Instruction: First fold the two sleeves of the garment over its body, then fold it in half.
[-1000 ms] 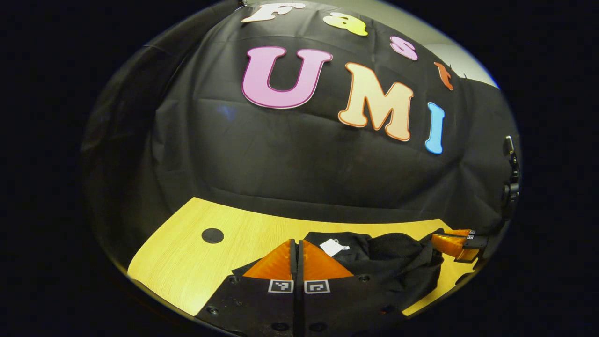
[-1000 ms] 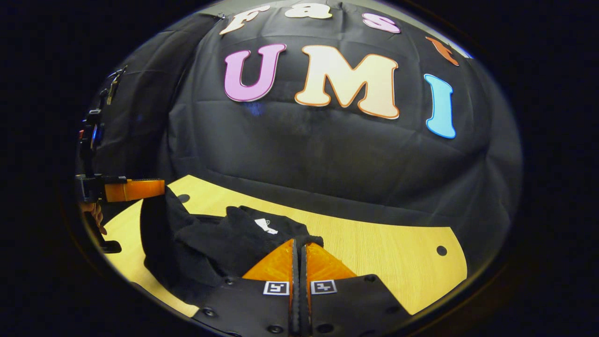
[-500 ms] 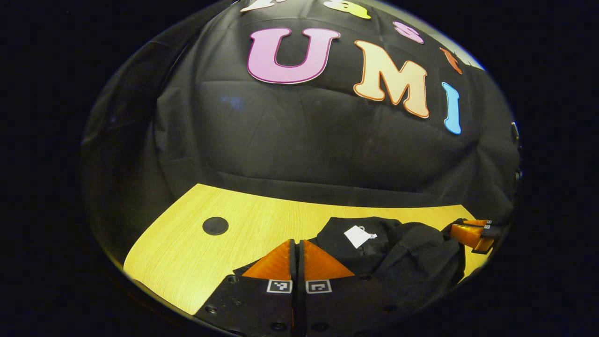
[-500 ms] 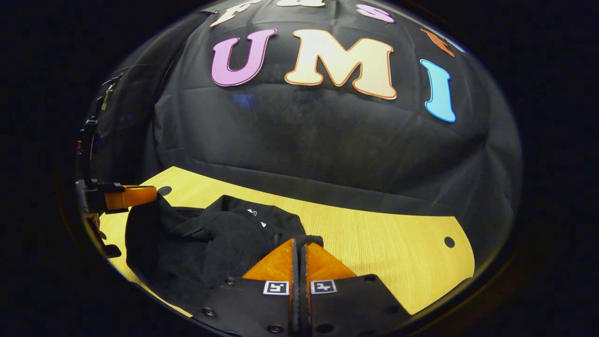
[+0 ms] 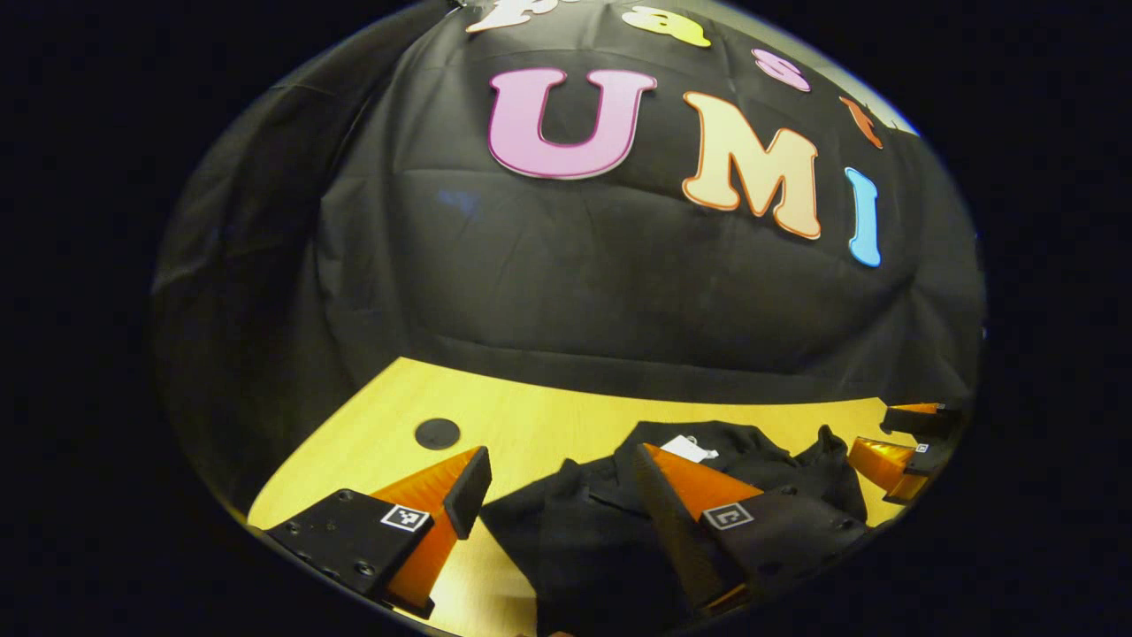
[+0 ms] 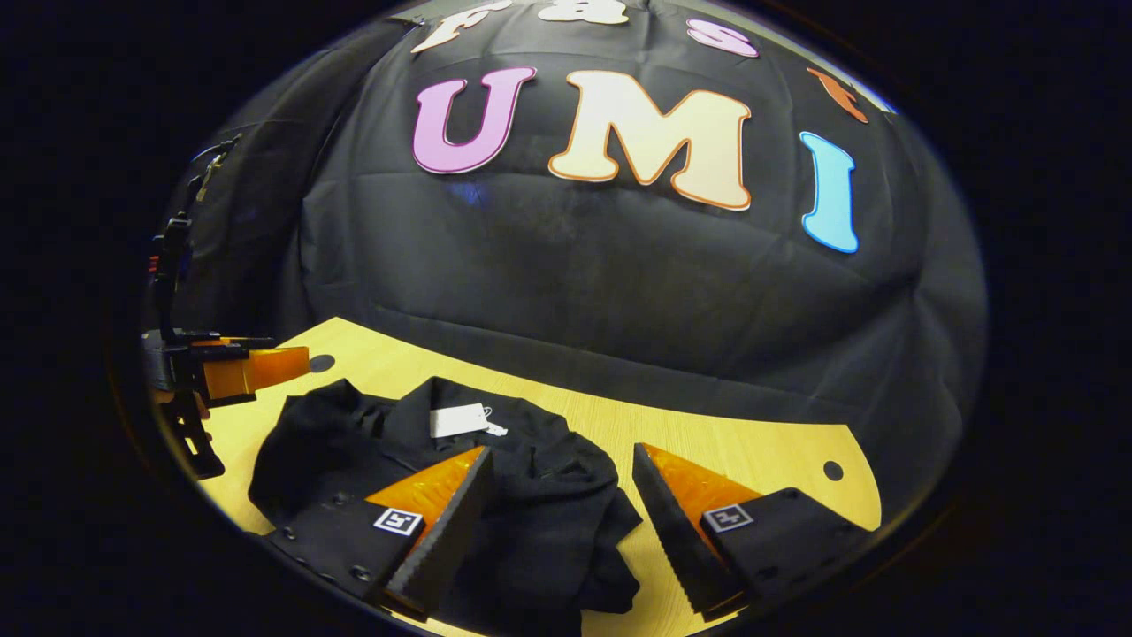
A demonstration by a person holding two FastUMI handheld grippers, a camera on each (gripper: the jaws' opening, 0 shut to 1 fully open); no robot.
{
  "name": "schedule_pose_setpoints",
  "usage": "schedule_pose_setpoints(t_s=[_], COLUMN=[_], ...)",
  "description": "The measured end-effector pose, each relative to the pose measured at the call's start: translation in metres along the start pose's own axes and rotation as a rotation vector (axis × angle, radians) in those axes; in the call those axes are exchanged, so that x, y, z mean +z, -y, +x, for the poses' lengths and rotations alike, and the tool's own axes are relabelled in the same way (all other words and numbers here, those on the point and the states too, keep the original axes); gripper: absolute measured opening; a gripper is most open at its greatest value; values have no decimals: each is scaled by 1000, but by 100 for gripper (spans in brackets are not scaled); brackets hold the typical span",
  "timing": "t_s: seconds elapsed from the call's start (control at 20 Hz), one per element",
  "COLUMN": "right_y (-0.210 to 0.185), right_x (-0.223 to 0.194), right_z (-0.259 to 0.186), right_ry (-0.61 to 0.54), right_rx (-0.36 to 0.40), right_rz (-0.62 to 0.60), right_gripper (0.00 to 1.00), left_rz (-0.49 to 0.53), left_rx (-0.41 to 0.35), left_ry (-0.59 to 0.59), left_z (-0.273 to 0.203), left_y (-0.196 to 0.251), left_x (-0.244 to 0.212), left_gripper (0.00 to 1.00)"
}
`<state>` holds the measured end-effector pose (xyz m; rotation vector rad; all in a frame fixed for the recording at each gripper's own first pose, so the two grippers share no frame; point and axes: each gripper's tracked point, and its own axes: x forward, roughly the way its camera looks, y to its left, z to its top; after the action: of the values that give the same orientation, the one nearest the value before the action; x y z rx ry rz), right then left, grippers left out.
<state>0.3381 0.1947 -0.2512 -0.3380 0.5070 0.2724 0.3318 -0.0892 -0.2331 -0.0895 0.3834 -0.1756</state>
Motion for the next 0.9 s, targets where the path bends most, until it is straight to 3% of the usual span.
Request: schedule_pose_setpoints(t_s=[0.2, 0.5, 0.65, 0.9], right_y=[22, 57, 67, 71], right_x=[35, 75, 80, 75], right_z=[-50, -168, -221, -310], right_ry=[92, 253, 314, 422], right_rx=[-27, -30, -17, 22], right_rz=[1, 12, 55, 146], right_gripper=[99, 100, 99, 99], left_rz=[23, 65, 41, 1], left_rx=[23, 65, 29, 44], left_ry=[116, 307, 354, 365], left_z=[-47, -148, -198, -254], left_y=[-5, -8, 8, 17], left_x=[56, 136, 147, 127], left_gripper=[94, 92, 92, 92])
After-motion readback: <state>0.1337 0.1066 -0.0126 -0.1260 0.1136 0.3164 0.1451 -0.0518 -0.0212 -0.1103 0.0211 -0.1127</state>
